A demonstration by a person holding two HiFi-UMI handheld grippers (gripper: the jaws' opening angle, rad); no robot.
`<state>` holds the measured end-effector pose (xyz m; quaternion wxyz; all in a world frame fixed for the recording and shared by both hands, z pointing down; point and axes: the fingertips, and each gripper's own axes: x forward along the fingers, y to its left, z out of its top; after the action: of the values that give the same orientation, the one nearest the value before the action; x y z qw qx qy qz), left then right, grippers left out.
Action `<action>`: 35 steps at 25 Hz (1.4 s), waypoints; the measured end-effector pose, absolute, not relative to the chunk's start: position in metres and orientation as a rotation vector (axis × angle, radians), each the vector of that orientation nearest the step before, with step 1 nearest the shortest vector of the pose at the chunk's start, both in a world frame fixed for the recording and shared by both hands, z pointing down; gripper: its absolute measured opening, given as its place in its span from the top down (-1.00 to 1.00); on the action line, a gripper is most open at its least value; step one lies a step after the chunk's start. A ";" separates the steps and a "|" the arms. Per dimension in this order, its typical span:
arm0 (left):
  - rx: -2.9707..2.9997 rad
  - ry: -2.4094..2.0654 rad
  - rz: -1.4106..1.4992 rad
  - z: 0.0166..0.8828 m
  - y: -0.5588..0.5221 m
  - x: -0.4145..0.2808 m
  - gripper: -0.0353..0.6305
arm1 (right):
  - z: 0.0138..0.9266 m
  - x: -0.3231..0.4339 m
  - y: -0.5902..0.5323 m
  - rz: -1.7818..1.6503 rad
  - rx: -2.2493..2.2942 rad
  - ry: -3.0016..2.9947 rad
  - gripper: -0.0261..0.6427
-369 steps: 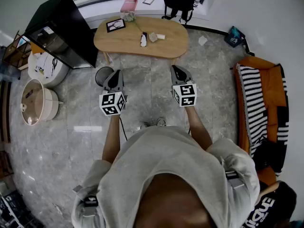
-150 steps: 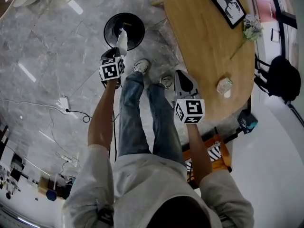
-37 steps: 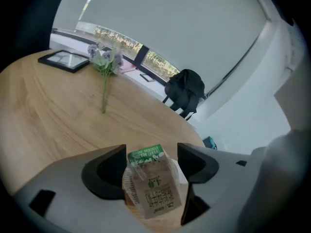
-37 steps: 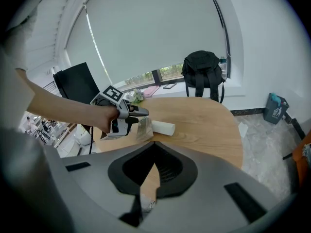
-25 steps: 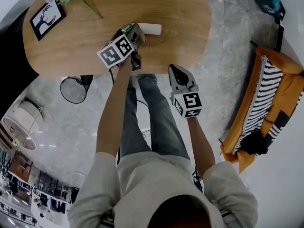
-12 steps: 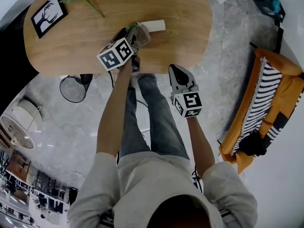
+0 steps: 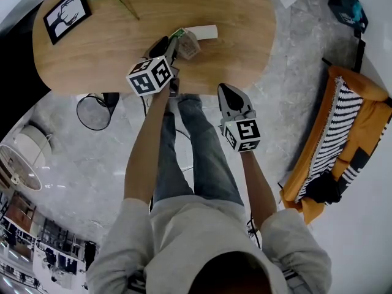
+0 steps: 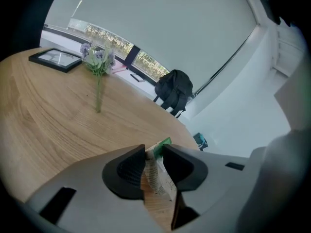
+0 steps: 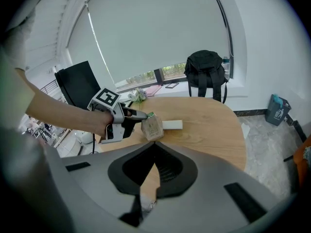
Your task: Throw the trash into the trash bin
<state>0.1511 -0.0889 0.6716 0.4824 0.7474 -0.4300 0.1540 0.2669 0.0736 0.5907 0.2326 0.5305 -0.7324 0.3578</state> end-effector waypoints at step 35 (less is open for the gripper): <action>2.073 -1.627 0.528 0.585 -0.026 -0.075 0.57 | 0.572 0.120 0.065 0.752 1.015 -2.226 0.83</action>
<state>-0.0752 -0.0258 0.5847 0.2249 0.7516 -0.5898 0.1914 0.1199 0.0650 0.5716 0.2870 0.3801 -0.8330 0.2816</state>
